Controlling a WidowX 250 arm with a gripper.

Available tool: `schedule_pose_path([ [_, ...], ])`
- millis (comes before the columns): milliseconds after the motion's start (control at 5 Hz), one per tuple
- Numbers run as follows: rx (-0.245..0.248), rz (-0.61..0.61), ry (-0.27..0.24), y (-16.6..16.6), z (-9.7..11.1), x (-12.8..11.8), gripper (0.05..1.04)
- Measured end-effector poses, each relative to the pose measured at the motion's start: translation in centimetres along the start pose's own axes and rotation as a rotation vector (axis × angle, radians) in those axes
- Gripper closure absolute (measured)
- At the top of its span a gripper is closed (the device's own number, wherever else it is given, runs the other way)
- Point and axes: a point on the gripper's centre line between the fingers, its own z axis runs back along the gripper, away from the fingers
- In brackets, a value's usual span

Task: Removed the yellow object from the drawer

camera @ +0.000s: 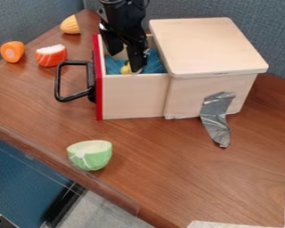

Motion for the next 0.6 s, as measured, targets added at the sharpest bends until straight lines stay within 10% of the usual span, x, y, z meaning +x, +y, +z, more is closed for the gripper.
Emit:
schedule_pose_path([
  [600, 0.025, -0.013, 0.005, 1.1, -1.1, 0.3, 0.085],
])
